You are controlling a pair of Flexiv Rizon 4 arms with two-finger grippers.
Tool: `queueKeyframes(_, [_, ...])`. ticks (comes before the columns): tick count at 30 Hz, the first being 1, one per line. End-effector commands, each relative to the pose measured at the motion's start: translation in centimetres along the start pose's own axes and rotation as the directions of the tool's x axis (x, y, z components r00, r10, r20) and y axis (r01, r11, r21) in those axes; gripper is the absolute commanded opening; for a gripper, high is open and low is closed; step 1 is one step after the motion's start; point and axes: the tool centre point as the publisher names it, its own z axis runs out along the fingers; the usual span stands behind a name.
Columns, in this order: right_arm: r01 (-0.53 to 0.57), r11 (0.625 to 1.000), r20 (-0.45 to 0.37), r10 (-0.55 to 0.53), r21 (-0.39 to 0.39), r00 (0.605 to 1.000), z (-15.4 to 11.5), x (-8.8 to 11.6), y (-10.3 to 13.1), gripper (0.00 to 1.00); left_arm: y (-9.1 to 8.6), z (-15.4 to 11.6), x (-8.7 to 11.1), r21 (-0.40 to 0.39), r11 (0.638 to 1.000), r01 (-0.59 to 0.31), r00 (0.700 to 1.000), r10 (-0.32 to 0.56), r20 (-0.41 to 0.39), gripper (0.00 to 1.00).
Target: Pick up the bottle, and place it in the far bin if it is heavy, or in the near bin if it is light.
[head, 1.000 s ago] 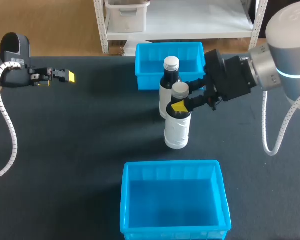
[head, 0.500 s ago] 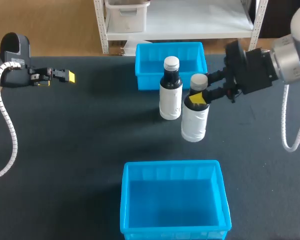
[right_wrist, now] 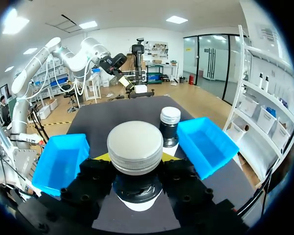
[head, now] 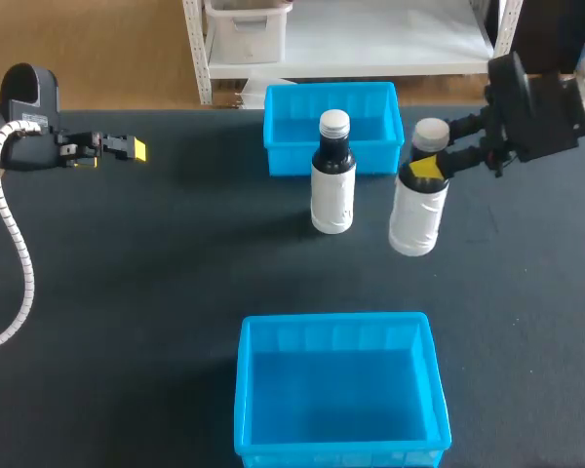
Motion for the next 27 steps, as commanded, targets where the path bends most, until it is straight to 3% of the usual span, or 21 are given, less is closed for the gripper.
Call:
queueKeyframes(1, [0.002,1.0,-0.004,-0.002,0.003,1.0,-2.2,-0.4,-0.7,0.0,0.0,0.0,0.0,0.0,1.0,0.0,1.0,0.0,0.0,1.0])
queueKeyframes(12, [0.006,1.0,0.008,-0.006,0.001,1.0,-4.6,-0.8,-4.6,0.0,0.0,0.0,0.0,0.0,1.0,0.0,1.0,0.0,0.0,1.0])
queueKeyframes(27, [0.024,0.998,0.016,-0.023,-0.06,1.0,-5.3,-1.1,-9.7,0.0,0.0,0.0,0.0,0.0,1.0,0.0,1.0,0.0,0.0,1.0])
